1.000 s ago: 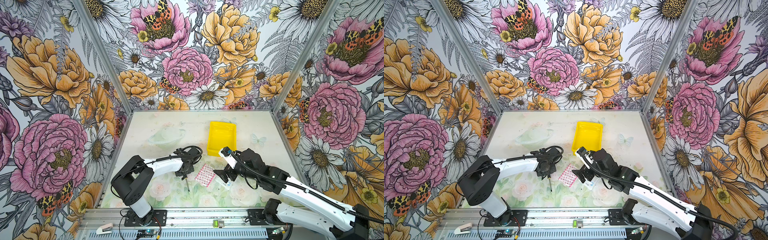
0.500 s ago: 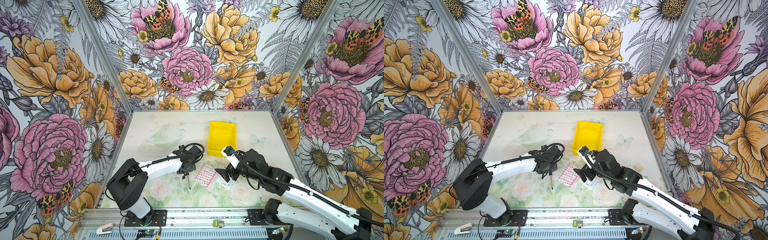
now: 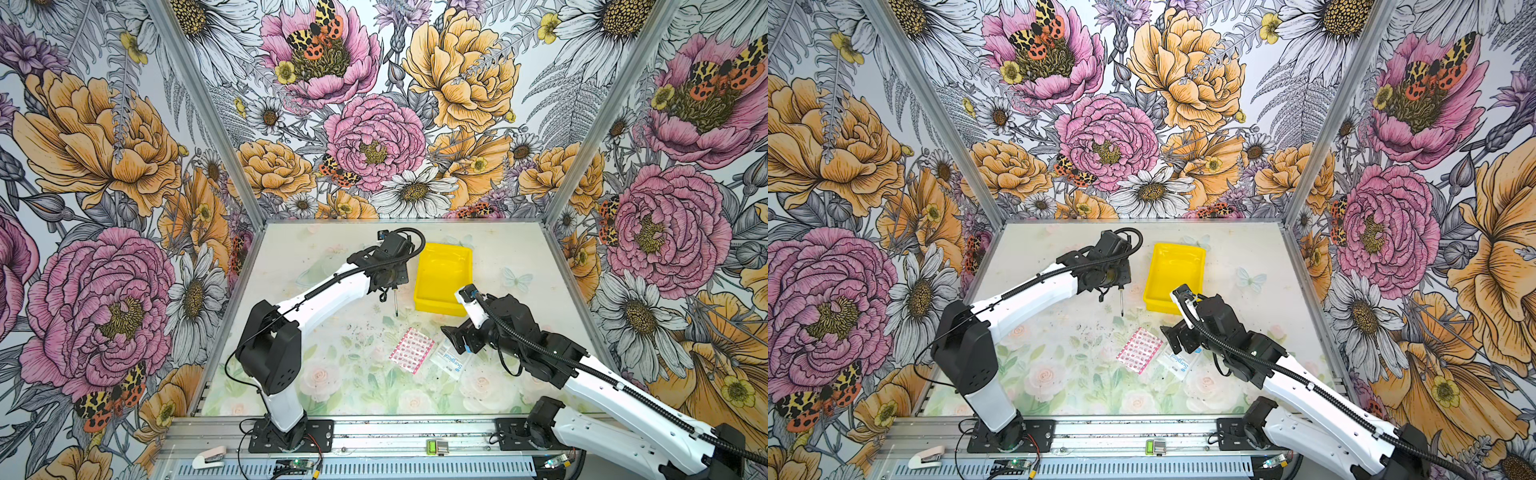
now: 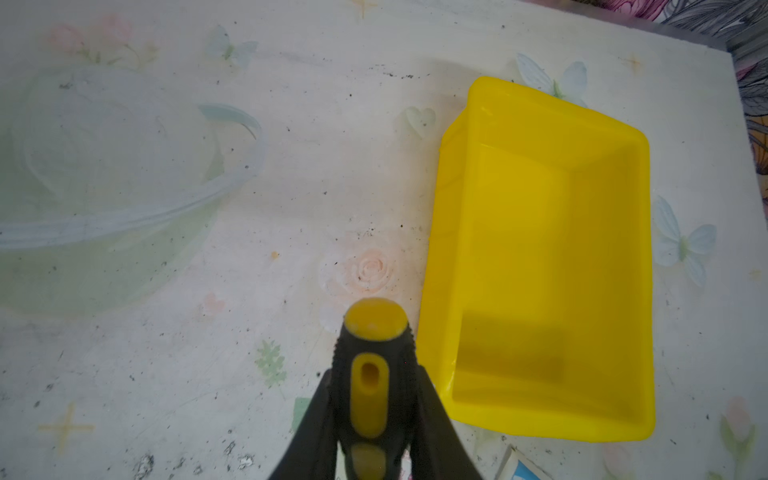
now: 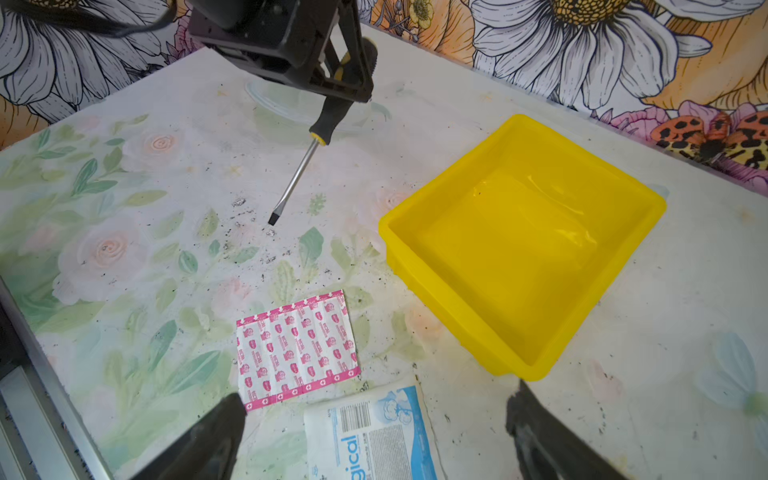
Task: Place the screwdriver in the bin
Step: 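Carry the screwdriver with the left gripper over the yellow bin, then lower the screwdriver into the yellow bin and open the left gripper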
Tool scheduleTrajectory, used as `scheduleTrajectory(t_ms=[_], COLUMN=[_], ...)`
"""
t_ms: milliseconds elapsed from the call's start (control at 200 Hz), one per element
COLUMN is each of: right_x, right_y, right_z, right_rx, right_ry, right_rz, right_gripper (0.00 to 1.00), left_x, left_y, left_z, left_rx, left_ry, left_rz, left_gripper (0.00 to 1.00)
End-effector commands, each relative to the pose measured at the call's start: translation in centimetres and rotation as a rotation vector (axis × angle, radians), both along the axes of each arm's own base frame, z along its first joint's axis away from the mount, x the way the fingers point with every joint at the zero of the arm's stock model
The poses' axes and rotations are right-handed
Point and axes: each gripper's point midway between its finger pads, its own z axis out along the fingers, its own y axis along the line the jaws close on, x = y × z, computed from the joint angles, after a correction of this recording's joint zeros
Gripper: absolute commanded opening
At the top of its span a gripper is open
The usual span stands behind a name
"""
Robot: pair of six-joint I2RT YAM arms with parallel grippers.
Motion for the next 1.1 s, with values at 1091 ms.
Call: scheduleTrajectory(t_ms=[1091], right_x=[3.8], right_y=[-6.9], right_z=[-2.9], right_rx=[0.04], right_ry=[0.15], right_rz=[-0.376], right_gripper=[1.0], left_x=[10.5], left_y=[-15.9], left_z=[-7.8], left_rx=[-0.05], left_ry=[-0.055], left_rz=[-0.241], left_gripper=[0.12])
